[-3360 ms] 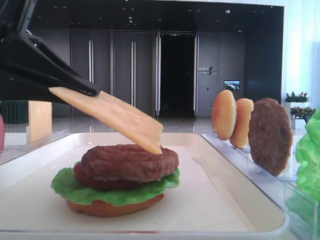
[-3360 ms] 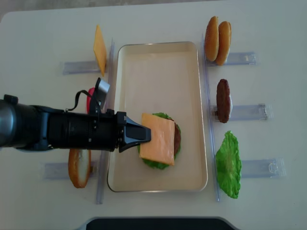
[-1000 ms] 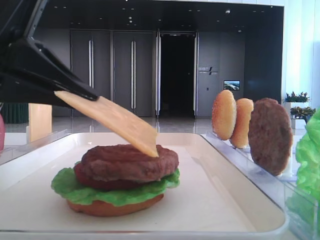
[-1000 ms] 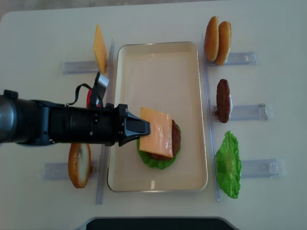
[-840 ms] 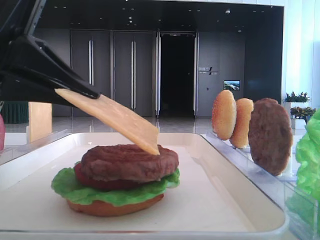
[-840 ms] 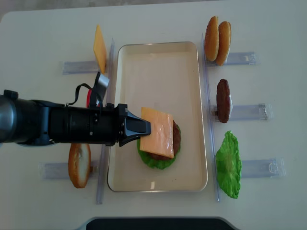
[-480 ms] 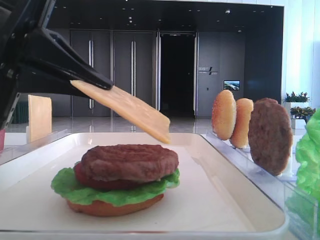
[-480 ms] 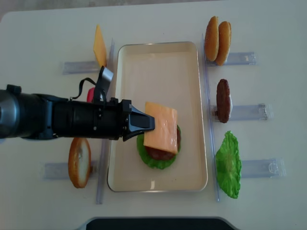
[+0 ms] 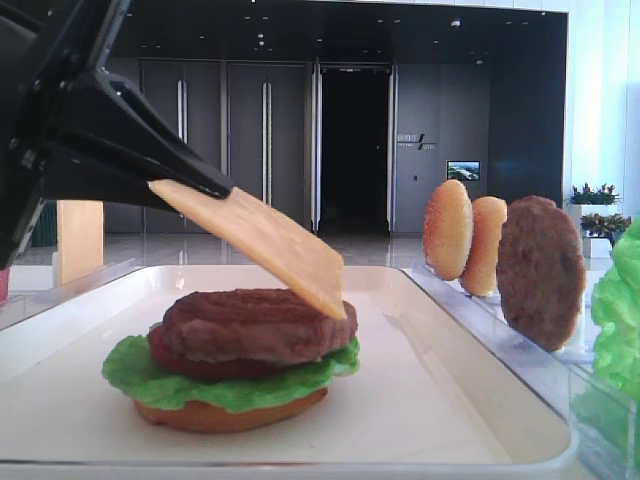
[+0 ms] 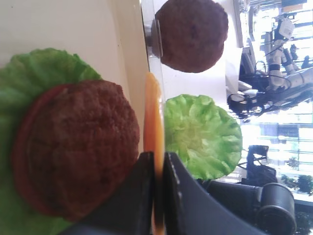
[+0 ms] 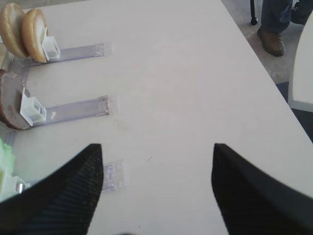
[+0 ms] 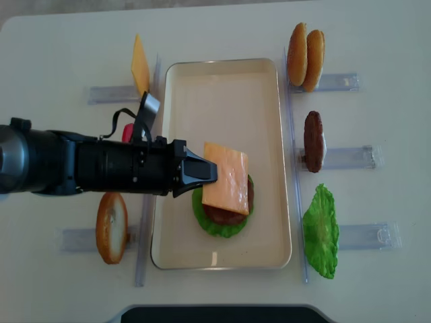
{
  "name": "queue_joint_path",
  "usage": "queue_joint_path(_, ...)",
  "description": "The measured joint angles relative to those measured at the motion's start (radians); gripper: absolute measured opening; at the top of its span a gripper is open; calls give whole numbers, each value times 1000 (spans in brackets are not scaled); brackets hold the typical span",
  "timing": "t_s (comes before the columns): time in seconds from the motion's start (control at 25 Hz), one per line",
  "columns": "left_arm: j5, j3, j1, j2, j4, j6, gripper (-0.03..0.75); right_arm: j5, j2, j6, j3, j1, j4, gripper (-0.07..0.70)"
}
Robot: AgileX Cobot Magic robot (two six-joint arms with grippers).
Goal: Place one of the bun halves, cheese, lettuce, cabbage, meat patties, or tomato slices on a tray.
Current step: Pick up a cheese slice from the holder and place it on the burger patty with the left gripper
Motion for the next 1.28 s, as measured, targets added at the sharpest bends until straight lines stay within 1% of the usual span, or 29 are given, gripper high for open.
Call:
queue_joint_path(0.12,-55,-9,-50,0,0,0,37,0,0,0,0,0,0,480)
queue_joint_path(0.16,-66,-14,-63,0,0,0,37,0,0,0,0,0,0,480)
queue_joint_path(0.4,-77,-42,-76,0,0,-15,37,0,0,0,0,0,0,480)
queue_joint_path(0.96,-81,-43,-77,2,0,-21,37,0,0,0,0,0,0,480)
queue_joint_path(1.28,-81,-44,-77,65,-1,-42,37,0,0,0,0,0,0,480)
